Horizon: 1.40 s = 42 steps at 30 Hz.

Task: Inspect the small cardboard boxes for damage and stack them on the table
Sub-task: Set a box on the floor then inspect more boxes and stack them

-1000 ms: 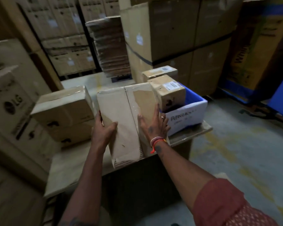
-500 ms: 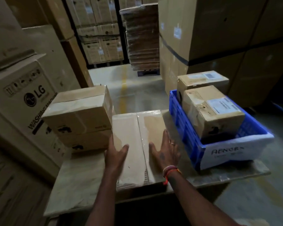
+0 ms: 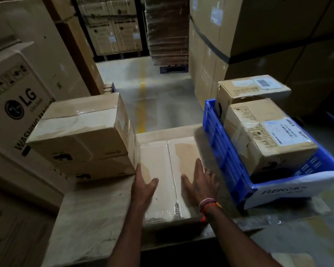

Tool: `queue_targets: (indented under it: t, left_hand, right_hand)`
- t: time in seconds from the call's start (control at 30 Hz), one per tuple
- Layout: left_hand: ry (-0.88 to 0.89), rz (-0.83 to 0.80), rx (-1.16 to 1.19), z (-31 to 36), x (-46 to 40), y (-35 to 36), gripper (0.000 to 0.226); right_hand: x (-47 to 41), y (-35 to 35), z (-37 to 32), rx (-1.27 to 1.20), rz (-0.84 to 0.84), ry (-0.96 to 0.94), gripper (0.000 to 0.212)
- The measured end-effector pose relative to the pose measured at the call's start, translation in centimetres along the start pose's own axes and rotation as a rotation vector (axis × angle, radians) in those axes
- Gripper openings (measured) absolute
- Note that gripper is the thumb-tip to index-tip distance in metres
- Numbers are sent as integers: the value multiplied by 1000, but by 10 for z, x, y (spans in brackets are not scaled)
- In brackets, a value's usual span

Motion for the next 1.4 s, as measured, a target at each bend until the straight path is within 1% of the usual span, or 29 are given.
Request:
queue_targets:
  t: [0.07,0.17,0.23,0.27,0.33,0.4,0.43,0.5,0.6,0.7,0.8,0.9,0.97,1.0,1.1,1.23,1.27,1.33,1.37,1.4]
  left_hand:
    - [-13,-24,-54,0,0,1,105]
    - [14,-47,-140,-5,-1,-1,96]
    - [66,-43,-220,-4,0,-1,92]
    - [103,-37,-298,-1,4,-1,89]
    - [190,-25,-536,9,22,4,85]
    - [299,-50,-731,20,47,18,83]
    - [351,-73,-802,22,58,26,81]
    - [429,-114,-914,18,71,41,75]
    - [465,-149,-1037,9,73,49,66]
    - [456,-163,-1042,6,73,49,65]
    - [425,-148,-1044,18,64,46,62]
    - [390,-138,-1044,36,37,43,52]
    - [374,-167,-1033,38,16,45,60]
    - [383,-186,-1026,34,7,47,64]
    - [447,-232,-1036,19,-3,49,67]
    - [459,-170,-1031,20,-3,47,65]
    - [454,-160,-1032,27,-7,46,63]
    - [447,-158,-1063,42,-23,50,56]
    - [433,-168,-1069,46,-32,52,56]
    - [415,-187,-1059,46,-40,55,60]
  right_hand:
    - [-2,1,0,37,-7,-1,88]
    - [3,4,-4,85,15,-8,86]
    - [3,4,-6,100,4,-22,86]
    - [5,4,-7,106,-14,-42,86]
    - [13,4,-7,141,-20,-133,89]
    - [35,9,-4,194,63,-277,87]
    - [49,13,-1,202,113,-350,84]
    - [68,28,4,236,151,-453,73]
    - [69,38,6,331,180,-489,64]
    - [67,43,7,377,171,-493,64]
    - [66,42,2,394,137,-480,60]
    - [41,26,-21,330,42,-418,54]
    - [19,20,-34,331,4,-407,62]
    - [11,20,-37,354,0,-420,65]
    - [3,28,-36,406,23,-459,63]
    - [0,32,-35,433,-3,-427,63]
    - [-4,30,-40,438,-10,-421,61]
    - [-13,23,-56,428,16,-430,50]
    - [-18,21,-64,420,30,-439,46]
    - [-23,21,-71,412,22,-442,47]
Point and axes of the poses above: each hand's wrist, its own x-axis away from the middle knuckle, its own y-axis out of the palm, z = x × y, the point moved 7 cm from there along -x, towards the middle knuckle, and after that the axes turned 14 degrees about y, right-handed, at the moved point
